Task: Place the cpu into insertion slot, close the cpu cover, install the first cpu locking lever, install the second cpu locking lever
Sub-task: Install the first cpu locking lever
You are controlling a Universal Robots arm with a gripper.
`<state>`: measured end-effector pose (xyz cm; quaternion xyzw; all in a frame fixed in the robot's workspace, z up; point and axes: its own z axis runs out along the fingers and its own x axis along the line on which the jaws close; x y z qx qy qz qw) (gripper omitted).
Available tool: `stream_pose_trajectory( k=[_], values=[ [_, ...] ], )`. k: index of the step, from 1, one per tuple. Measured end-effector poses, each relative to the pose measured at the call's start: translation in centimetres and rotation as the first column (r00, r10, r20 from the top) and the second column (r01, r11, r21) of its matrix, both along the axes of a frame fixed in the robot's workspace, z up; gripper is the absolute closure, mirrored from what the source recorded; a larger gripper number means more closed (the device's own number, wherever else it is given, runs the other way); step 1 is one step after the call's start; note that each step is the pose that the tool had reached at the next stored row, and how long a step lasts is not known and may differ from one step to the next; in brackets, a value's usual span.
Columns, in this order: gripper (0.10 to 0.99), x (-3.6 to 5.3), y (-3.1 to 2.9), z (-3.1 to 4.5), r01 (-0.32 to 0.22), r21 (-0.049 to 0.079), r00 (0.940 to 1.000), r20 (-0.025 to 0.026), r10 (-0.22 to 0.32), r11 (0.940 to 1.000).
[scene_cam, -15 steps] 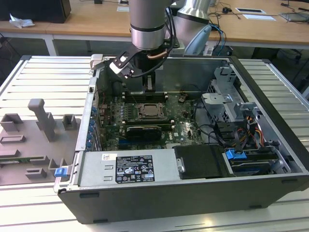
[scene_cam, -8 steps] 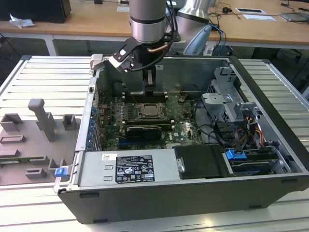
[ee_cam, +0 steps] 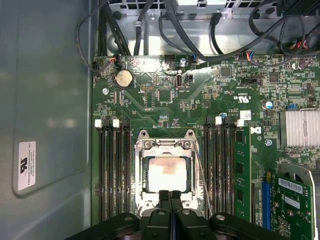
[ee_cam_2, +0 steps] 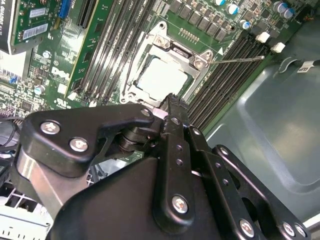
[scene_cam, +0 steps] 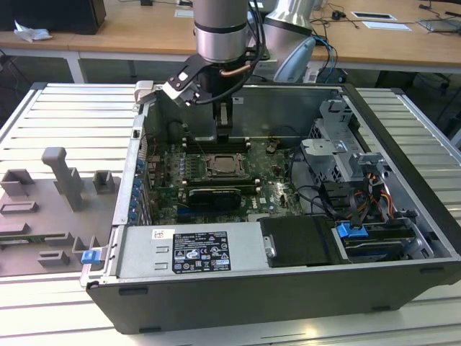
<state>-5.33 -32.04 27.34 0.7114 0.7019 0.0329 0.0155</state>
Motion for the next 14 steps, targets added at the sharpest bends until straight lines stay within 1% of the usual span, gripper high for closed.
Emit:
stream_pose_trajectory(
  k=[5, 12, 14],
  values=[
    [0.980, 0.00, 0.00, 0.08, 0.000, 0.000, 1.0000, 0.0000, 0.000, 1.0000],
    [0.980, 0.00, 0.00, 0.50, 0.000, 0.000, 1.0000, 0.0000, 0.000, 1.0000],
    [0.980, 0.00, 0.00, 0.72, 0.000, 0.000, 1.0000, 0.0000, 0.000, 1.0000]
  ],
)
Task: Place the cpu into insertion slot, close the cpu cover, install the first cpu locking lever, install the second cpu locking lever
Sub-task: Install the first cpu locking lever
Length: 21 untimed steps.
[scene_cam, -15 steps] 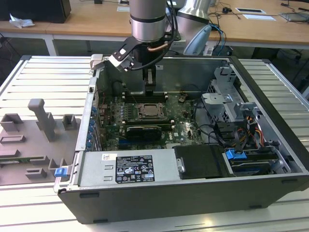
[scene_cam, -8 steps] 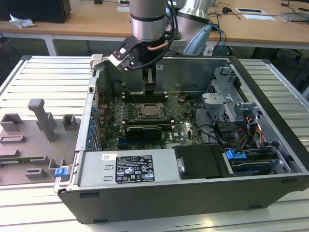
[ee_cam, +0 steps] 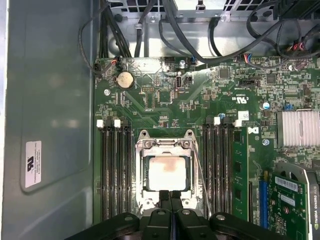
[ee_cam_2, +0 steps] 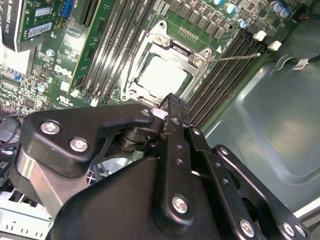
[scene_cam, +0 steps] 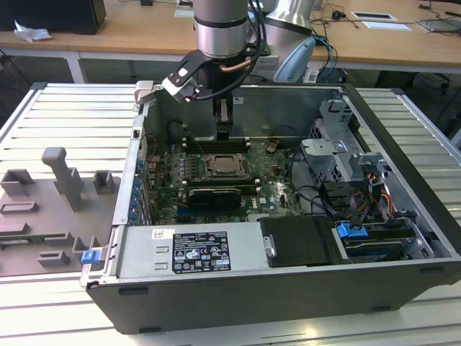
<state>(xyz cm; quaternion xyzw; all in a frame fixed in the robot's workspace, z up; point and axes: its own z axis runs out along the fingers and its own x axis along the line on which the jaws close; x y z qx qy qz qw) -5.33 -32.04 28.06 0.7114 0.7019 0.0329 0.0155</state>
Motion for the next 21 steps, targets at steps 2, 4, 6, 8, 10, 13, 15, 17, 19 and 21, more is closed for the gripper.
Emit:
stream_pose_trajectory(
  k=[2, 4, 6, 8, 10, 13, 15, 17, 19, 21],
  values=[
    [0.980, 0.00, 0.00, 0.23, 0.000, 0.000, 1.0000, 0.0000, 0.000, 1.0000],
    [0.980, 0.00, 0.00, 0.59, 0.000, 0.000, 1.0000, 0.0000, 0.000, 1.0000],
    [0.980, 0.00, 0.00, 1.24, 0.000, 0.000, 1.0000, -0.0001, 0.000, 1.0000],
    [0.980, 0.00, 0.00, 1.31, -0.002, 0.000, 1.0000, 0.0002, 0.002, 1.0000],
    [0.980, 0.01, 0.00, 1.30, -0.033, 0.000, 0.9995, 0.0001, 0.033, 0.9995],
    [0.980, 0.00, 0.00, 1.28, -0.095, 0.000, 0.9955, 0.0000, 0.095, 0.9955],
    [0.980, 0.00, 0.00, 1.26, -0.133, 0.000, 0.9911, 0.0000, 0.133, 0.9911],
    [0.980, 0.00, 0.00, 1.23, -0.174, 0.000, 0.9847, 0.0000, 0.174, 0.9847],
    [0.980, 0.00, 0.00, 1.12, -0.209, 0.000, 0.9780, 0.0001, 0.209, 0.9780],
    [0.980, -0.04, 0.00, 0.97, -0.223, 0.002, 0.9748, 0.0005, 0.223, 0.9748]
  ],
)
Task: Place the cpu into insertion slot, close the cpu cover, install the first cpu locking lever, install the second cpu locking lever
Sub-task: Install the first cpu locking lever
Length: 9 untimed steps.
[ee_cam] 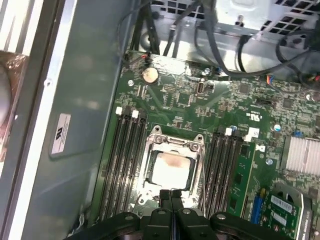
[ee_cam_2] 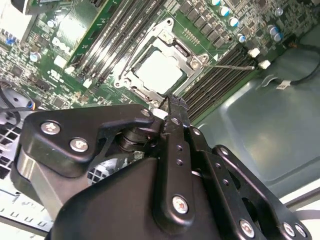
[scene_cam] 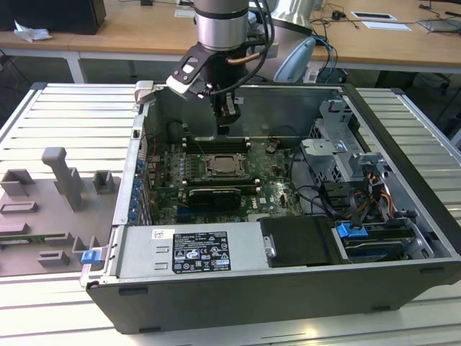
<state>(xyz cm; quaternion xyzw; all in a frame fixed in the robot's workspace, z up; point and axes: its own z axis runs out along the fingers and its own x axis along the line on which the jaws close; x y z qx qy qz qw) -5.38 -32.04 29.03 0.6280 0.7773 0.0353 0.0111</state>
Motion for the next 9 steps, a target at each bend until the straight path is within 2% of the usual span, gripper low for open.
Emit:
stream_pose_trajectory(
  k=[3, 5, 6, 7, 8, 9],
  values=[
    [0.980, -0.02, 0.00, -0.30, -0.026, 0.001, 0.9997, -0.0004, 0.026, 0.9997],
    [0.980, -0.02, 0.00, -0.45, -0.069, 0.002, 0.9976, -0.0006, 0.069, 0.9976],
    [0.980, -0.02, 0.00, -0.54, -0.106, 0.002, 0.9944, -0.0013, 0.106, 0.9944],
    [0.980, -0.02, 0.00, -0.56, -0.137, 0.001, 0.9905, -0.0041, 0.137, 0.9905],
    [0.980, -0.02, 0.00, -0.57, -0.148, 0.002, 0.9890, -0.0057, 0.148, 0.9890],
    [0.980, -0.02, 0.00, -0.60, -0.165, 0.002, 0.9862, -0.0094, 0.165, 0.9863]
  ],
)
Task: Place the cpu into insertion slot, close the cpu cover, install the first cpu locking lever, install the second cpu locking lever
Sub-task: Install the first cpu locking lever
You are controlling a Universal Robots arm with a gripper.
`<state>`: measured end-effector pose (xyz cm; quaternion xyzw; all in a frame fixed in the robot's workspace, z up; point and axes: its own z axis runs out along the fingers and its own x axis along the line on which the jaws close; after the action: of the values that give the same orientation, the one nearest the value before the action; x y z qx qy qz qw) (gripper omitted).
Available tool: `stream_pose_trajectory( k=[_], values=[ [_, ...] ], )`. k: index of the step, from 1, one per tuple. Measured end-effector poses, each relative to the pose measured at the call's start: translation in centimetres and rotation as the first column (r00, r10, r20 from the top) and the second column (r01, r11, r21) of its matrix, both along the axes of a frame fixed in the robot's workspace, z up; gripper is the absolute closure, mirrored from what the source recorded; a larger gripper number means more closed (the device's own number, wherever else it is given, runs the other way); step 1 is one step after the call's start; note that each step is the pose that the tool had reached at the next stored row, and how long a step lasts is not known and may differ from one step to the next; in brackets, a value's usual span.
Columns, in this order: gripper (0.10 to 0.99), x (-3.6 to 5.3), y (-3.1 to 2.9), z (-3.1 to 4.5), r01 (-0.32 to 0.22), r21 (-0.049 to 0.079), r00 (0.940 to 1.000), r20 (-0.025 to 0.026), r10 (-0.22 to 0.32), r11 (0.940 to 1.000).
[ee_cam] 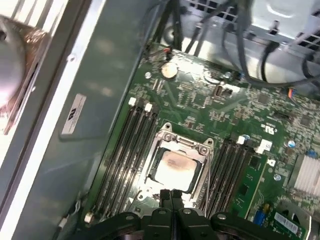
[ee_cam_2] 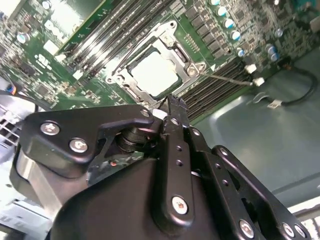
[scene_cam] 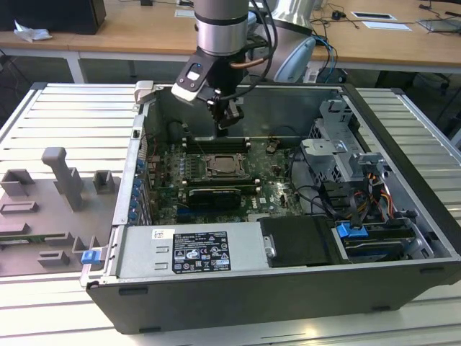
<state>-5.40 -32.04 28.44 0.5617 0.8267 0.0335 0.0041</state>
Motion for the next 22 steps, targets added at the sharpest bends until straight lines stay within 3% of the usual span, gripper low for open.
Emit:
stream_pose_trajectory(
  k=[4, 5, 7, 9, 15, 17, 20, 22],
  values=[
    [0.980, 0.00, 0.00, -0.06, -0.069, -0.001, 0.9975, -0.0148, 0.069, 0.9976],
    [0.980, 0.00, -0.01, -0.11, -0.110, -0.001, 0.9937, -0.0212, 0.110, 0.9940],
    [0.980, -0.01, -0.01, -0.18, -0.192, 0.000, 0.9811, -0.0267, 0.192, 0.9815],
    [0.980, -0.01, -0.01, -0.22, -0.264, 0.000, 0.9640, -0.0279, 0.264, 0.9644],
    [0.980, 0.00, 0.00, -0.26, -0.332, 0.000, 0.9431, -0.0278, 0.331, 0.9434],
    [0.980, 0.00, 0.00, -0.27, -0.359, 0.000, 0.9329, -0.0277, 0.359, 0.9332],
    [0.980, 0.00, 0.00, -0.28, -0.423, 0.000, 0.9058, -0.0277, 0.423, 0.9061],
    [0.980, 0.00, -0.01, -0.28, -0.443, 0.000, 0.8963, -0.0277, 0.443, 0.8967]
  ],
)
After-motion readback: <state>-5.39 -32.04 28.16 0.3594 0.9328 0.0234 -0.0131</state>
